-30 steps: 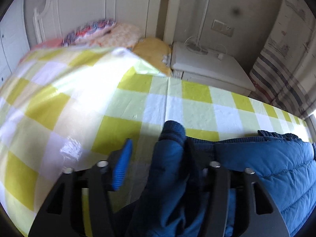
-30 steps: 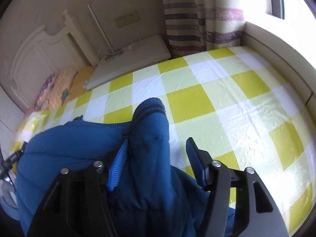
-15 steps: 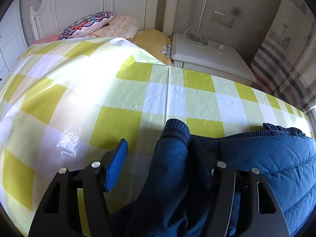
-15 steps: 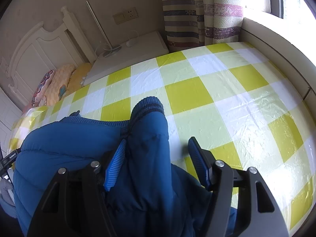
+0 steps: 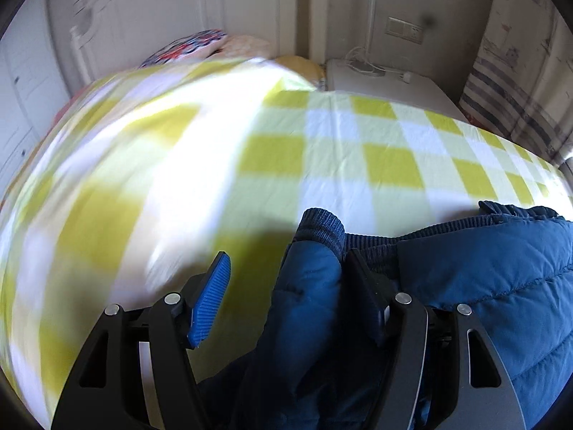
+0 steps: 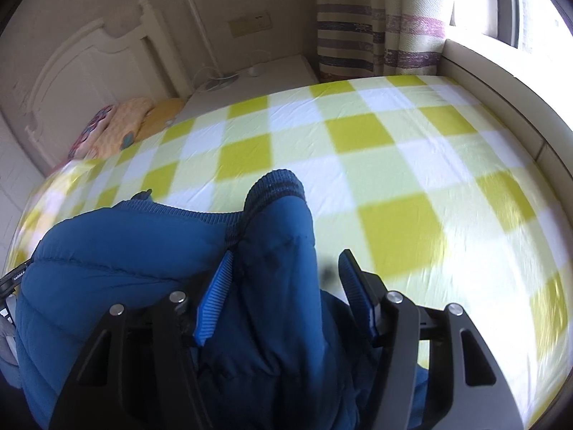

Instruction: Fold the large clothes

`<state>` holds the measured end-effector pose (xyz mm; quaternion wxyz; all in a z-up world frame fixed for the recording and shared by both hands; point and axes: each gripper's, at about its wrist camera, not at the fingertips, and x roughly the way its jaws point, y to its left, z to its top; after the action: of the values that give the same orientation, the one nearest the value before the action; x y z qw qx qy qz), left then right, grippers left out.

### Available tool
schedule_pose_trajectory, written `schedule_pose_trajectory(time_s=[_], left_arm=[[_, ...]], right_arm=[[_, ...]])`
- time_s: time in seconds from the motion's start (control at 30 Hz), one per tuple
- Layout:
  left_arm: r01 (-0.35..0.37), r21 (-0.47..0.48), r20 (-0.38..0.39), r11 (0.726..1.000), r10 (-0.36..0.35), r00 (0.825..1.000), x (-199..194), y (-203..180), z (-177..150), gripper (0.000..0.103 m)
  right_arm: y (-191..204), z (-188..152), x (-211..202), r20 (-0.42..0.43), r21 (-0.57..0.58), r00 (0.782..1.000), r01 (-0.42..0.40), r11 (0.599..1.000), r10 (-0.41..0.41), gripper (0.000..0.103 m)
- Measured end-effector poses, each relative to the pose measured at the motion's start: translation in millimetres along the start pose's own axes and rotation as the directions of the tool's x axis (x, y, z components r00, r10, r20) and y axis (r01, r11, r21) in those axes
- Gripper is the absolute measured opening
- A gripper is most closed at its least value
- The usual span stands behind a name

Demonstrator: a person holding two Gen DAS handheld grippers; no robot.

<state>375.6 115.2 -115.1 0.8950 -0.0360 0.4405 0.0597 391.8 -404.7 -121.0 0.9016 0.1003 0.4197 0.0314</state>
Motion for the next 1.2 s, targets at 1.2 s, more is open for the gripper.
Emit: schedule_pose_trajectory(time_s=[1.2], left_arm=[[-0.008, 0.197, -0.015, 0.98, 0.011, 1.0, -42.5, -128.0, -50.9, 0.099]], right_arm=[[212.4, -69.6, -3.3, -0.012, -0.513, 0.999, 0.023, 0.858, -0.034, 0.06]])
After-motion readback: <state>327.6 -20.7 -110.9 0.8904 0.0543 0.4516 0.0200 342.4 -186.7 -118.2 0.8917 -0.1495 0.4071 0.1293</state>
